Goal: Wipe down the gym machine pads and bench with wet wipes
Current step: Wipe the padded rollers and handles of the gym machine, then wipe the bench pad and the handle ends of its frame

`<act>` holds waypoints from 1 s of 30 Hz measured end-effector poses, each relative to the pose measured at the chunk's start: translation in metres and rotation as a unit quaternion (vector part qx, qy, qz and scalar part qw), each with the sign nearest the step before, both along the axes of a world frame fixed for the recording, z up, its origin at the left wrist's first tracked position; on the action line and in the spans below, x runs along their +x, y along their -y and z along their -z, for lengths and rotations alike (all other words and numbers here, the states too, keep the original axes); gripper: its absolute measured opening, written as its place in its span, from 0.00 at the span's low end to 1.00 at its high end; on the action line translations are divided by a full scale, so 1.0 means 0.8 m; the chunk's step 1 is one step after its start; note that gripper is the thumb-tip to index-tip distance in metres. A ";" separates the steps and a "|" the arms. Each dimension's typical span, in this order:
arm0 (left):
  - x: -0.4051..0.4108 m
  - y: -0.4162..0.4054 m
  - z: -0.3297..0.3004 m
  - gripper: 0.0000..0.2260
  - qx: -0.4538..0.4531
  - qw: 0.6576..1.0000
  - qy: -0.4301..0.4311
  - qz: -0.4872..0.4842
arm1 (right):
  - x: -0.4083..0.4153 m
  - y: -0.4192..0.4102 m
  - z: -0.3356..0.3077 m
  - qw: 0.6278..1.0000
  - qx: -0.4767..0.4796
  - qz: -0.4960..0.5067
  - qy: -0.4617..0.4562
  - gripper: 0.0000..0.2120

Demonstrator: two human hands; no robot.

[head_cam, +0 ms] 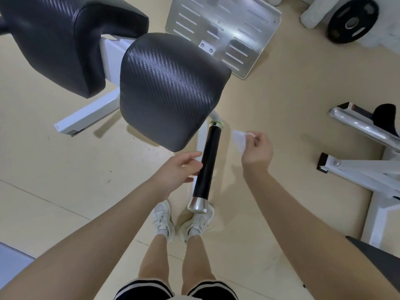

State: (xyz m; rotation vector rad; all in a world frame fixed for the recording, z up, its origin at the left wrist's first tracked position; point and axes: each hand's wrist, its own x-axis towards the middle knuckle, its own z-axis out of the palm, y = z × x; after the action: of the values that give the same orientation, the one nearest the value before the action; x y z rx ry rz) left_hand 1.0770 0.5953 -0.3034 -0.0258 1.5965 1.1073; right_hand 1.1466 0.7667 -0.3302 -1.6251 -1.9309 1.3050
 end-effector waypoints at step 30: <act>0.001 0.005 -0.029 0.16 -0.014 0.987 -0.092 0.128 | 0.083 0.105 -0.028 0.971 -0.212 -0.056 -0.095 0.09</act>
State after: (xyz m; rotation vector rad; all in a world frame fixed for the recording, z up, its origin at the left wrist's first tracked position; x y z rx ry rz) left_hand 1.0777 0.5912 -0.2805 0.2628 1.7252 0.9078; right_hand 1.2133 0.6826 -0.3076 -1.5103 -1.7328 1.9490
